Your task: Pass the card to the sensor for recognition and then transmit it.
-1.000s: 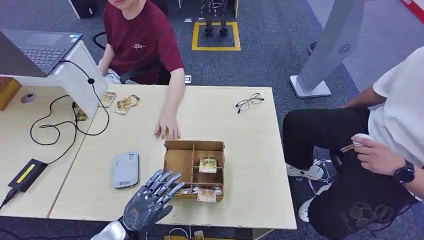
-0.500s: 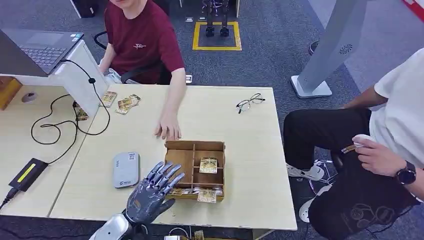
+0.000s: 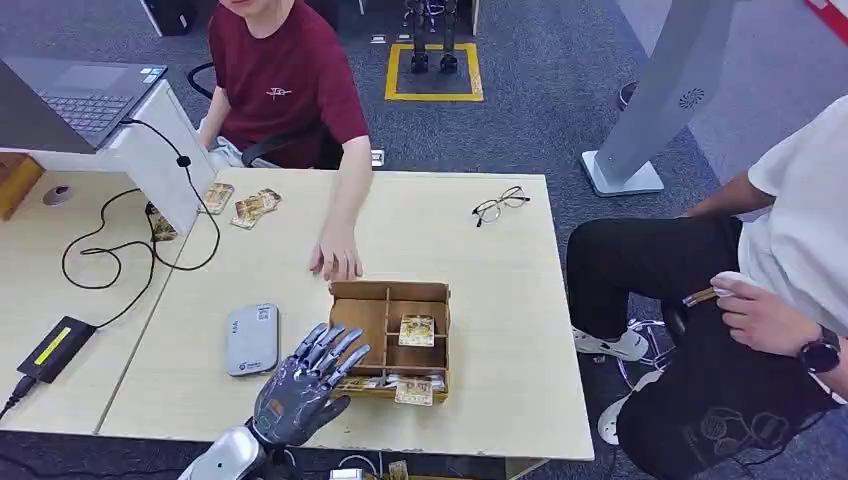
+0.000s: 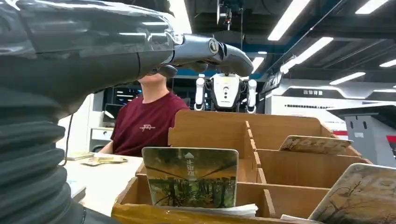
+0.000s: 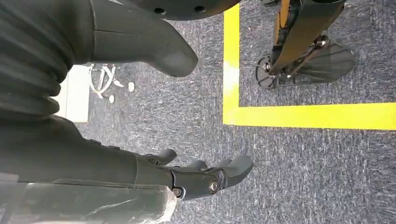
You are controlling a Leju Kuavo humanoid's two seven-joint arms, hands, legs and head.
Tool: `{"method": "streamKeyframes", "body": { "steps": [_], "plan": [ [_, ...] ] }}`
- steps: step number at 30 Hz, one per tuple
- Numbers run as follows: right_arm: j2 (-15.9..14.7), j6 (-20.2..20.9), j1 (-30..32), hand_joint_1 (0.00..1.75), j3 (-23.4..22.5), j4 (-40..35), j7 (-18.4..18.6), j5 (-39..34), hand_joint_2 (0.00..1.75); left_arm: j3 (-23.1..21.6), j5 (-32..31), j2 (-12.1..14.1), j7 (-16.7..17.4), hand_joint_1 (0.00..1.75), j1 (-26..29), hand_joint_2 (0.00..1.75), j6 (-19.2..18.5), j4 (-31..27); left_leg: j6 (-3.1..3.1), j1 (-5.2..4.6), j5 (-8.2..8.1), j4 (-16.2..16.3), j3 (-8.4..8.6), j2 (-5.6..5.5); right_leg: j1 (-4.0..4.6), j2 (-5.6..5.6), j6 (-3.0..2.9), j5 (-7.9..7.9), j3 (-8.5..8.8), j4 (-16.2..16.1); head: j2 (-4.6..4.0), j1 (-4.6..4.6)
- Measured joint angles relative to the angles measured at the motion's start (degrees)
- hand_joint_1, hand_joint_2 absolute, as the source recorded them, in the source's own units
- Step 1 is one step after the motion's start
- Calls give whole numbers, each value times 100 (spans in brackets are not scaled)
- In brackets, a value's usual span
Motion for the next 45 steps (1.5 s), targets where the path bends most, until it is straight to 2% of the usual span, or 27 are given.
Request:
{"method": "streamKeyframes", "body": {
  "steps": [30,31,32,45],
  "plan": [
    [-33,-20,-30,0,-28,9,-42,129,175,-195,48,31,17,0,70,175,-37,4,0,0,0,0,0,0,0,0,0,0,-1,0,0,0],
    [-33,-20,-30,0,-28,9,-40,129,175,-197,48,31,17,77,69,175,-37,4,0,0,0,0,0,0,0,0,0,0,-1,0,0,0],
    [-33,-20,-30,0,-28,9,-39,129,175,-197,48,31,17,175,69,175,-37,7,0,0,0,0,0,0,0,0,0,0,-1,0,0,0],
    [-33,2,-35,0,-35,9,-125,219,175,-197,135,35,90,175,59,175,-214,144,0,0,0,0,0,0,0,0,0,0,0,0,0,0]
  ]
}}
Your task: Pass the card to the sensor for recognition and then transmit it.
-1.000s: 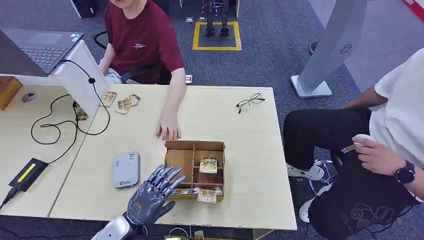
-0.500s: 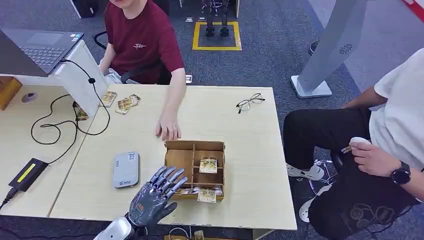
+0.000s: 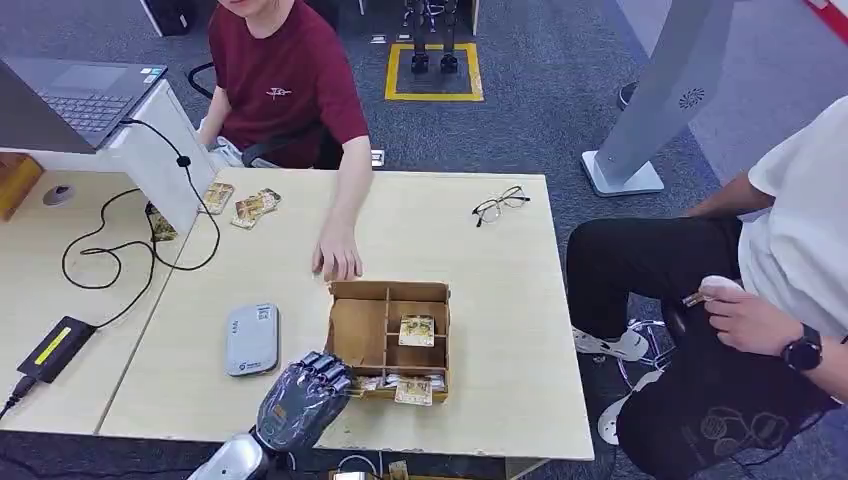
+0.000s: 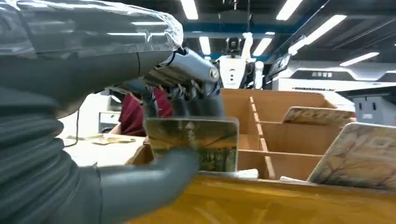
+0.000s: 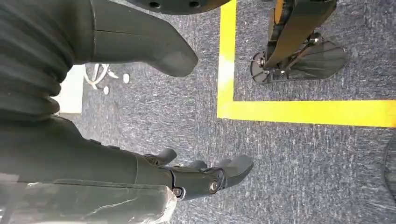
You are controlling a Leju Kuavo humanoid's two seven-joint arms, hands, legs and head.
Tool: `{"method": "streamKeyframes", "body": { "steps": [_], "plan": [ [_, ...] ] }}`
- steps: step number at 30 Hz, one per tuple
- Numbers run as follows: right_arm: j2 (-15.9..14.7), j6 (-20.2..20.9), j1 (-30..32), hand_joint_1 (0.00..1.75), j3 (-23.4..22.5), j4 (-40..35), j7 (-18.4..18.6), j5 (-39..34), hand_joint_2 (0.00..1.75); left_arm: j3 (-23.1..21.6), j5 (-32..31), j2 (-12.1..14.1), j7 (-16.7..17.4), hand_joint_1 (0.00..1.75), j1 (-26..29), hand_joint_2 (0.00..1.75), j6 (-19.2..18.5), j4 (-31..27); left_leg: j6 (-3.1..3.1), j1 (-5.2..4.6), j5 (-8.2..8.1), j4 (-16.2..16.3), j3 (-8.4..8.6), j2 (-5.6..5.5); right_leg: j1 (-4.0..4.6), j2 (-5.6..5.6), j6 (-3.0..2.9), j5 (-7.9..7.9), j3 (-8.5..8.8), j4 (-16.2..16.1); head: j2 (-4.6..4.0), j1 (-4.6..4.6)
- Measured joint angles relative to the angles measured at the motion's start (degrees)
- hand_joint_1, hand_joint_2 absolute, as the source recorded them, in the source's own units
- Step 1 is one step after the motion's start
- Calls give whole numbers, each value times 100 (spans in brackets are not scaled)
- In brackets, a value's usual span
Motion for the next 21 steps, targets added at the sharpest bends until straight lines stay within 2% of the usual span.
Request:
{"method": "streamKeyframes", "body": {
  "steps": [14,18,21],
  "plan": [
    [0,7,-10,0,-74,0,-20,20,175,0,85,0,0,175,-18,175,-158,0,0,0,0,0,1,0,0,0,0,0,1,0,0,0],
    [0,7,-14,0,-103,0,-30,43,175,0,707,9,-369,175,-20,175,-384,-80,0,0,0,0,1,0,0,0,0,0,0,0,0,0],
    [0,7,-16,0,-138,0,-33,92,175,0,1091,44,-544,175,-17,175,-612,-387,0,0,0,0,0,-2,0,-1,0,0,1,0,0,0]
  ]
}}
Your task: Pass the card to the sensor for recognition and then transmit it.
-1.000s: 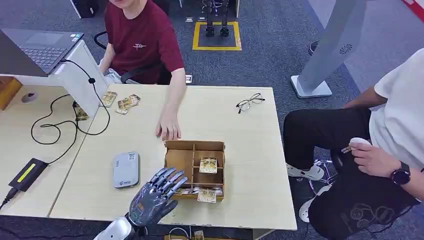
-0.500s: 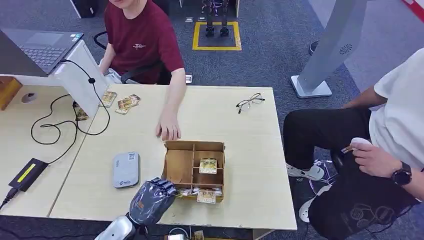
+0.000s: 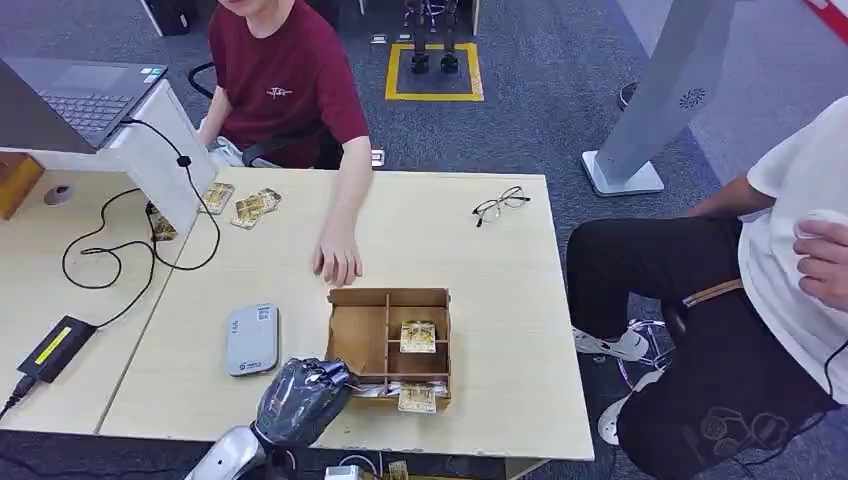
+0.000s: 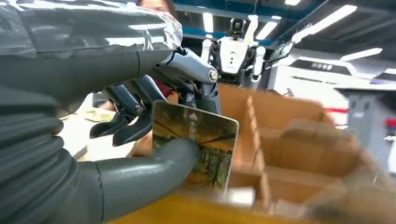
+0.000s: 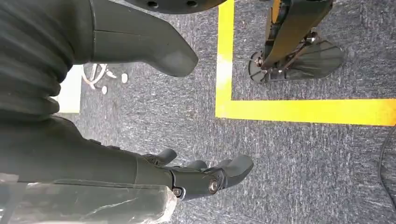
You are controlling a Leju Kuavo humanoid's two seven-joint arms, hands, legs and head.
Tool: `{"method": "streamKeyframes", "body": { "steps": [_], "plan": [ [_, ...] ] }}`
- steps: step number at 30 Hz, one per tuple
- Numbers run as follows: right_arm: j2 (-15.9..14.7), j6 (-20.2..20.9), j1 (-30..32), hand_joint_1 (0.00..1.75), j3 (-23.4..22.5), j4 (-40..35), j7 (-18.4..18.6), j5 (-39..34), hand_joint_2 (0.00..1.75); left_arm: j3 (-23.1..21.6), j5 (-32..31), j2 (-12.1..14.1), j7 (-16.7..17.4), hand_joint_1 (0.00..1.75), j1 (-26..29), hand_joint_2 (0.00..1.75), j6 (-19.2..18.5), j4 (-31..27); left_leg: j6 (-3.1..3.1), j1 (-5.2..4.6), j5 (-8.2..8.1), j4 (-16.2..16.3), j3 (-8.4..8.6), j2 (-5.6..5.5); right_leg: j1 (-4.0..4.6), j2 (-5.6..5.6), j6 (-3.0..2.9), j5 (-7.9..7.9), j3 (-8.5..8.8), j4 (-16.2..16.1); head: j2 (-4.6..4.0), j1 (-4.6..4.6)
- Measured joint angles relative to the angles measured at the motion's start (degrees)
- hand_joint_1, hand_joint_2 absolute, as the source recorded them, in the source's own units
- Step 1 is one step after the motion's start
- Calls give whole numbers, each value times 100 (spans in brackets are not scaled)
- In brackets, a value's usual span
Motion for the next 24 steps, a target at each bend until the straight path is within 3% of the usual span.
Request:
{"method": "streamKeyframes", "body": {
  "steps": [6,13,24],
  "plan": [
    [0,-9,-2,0,-35,0,18,55,175,0,402,137,-179,175,-28,175,-209,-660,-1,1,1,0,0,0,1,0,0,0,-6,0,0,0],
    [2,13,-4,0,-140,0,17,223,175,184,244,615,125,175,-629,175,-562,-1923,-4,1,7,0,0,-2,1,0,-1,2,-1,3,0,2],
    [2,22,-5,0,-175,0,33,232,175,367,116,857,147,175,-761,175,-555,-2301,-4,1,6,0,-1,-2,0,-1,-1,1,-3,3,0,0]
  ]
}}
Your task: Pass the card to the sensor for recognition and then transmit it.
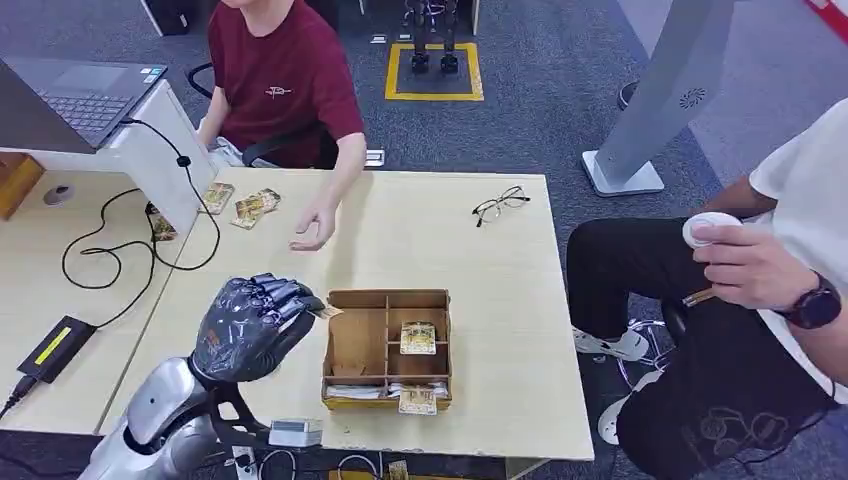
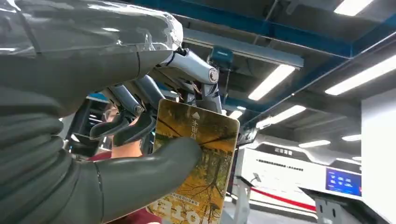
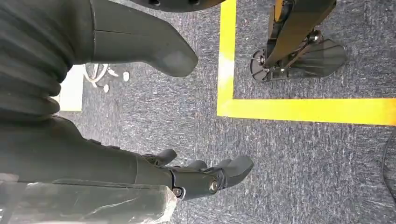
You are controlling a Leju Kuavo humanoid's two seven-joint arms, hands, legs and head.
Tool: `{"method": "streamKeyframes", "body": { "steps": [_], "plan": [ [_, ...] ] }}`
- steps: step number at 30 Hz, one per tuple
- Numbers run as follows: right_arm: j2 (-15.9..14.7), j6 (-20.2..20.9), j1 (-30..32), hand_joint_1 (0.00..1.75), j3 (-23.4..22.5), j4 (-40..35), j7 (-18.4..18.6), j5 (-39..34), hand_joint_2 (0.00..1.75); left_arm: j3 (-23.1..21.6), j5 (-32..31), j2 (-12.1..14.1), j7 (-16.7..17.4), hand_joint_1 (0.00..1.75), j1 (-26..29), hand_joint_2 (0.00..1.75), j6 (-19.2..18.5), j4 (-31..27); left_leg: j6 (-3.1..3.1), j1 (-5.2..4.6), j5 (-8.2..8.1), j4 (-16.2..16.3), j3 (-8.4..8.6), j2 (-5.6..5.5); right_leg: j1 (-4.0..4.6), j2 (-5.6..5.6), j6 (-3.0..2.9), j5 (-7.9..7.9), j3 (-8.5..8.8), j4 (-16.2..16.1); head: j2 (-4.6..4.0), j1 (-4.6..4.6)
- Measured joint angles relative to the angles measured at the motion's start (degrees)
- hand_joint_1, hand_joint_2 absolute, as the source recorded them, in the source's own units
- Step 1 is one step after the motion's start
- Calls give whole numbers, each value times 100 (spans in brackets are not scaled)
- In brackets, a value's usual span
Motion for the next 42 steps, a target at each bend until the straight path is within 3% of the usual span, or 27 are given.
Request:
{"method": "streamKeyframes", "body": {
  "steps": [7,11,15,23,41,42],
  "plan": [
    [0,79,-7,0,-2,0,37,221,175,179,-387,-2,512,175,-374,175,199,210,-2,0,6,0,2,0,0,-1,0,4,0,0,0,0],
    [0,135,-35,0,2,0,26,356,175,339,-951,-114,1036,175,-859,175,337,906,-4,0,11,0,1,-1,0,0,-2,9,0,0,0,0],
    [0,186,-70,0,7,0,17,420,175,470,-1250,-282,1244,175,-1346,175,492,1832,-4,0,12,1,1,0,0,2,-3,11,0,1,0,0],
    [0,192,-80,0,9,0,52,514,175,575,-1390,-433,1344,175,-1578,175,667,2778,-4,0,11,1,-3,1,0,3,-2,9,-5,0,0,0],
    [0,184,-97,0,9,0,9,527,175,605,-1392,-520,1351,175,-1620,175,669,3296,-4,0,11,1,-5,2,0,4,-2,9,-8,1,0,2],
    [0,184,-97,0,9,0,11,527,175,605,-1392,-520,1351,73,-1620,175,671,3300,-4,0,11,1,-5,2,0,4,-2,9,-8,1,0,0]
  ]
}}
